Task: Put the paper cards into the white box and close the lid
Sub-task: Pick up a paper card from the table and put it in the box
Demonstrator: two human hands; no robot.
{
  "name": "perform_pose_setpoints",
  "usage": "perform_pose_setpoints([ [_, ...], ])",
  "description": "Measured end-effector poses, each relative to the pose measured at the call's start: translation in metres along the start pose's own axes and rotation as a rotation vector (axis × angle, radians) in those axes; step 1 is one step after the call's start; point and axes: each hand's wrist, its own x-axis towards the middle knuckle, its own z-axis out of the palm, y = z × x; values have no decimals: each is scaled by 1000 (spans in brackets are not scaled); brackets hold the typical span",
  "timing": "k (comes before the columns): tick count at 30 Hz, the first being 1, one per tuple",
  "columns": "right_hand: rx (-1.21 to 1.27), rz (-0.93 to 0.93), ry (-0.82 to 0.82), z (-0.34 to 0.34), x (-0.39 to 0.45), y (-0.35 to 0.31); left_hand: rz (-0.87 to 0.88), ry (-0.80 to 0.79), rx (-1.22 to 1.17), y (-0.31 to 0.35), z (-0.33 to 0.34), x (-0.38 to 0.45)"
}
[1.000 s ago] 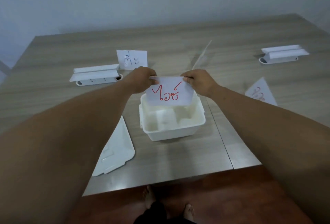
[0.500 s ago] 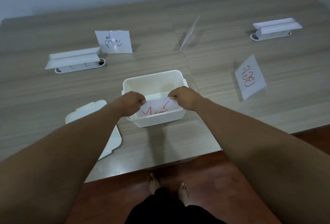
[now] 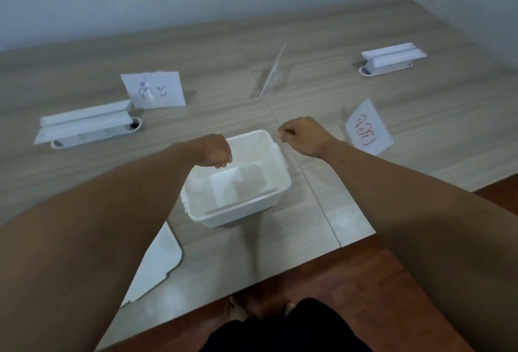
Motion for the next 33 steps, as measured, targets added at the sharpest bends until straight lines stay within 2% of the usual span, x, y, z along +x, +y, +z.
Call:
perform_pose_setpoints([
  [8,-77,255,156,-69,-23,93,199,248,247,93,-40,62],
  [13,-37,484,229,-98,-28,163,217,258,291,168,-29,111],
  [16,-43,550,225,-102,-30,196,199,247,347,198,-16,141],
  [23,161,606,130,-98,-18,268,160,157,485,279,31,213],
  [27,266,572,52,-84,-13,283,114,107,481,295,55,236],
  [31,267,532,93,-78,-5,298,66,79,480,300,61,245],
  [33,238,526,165,-85,-1,298,68,120,477,302,56,243],
])
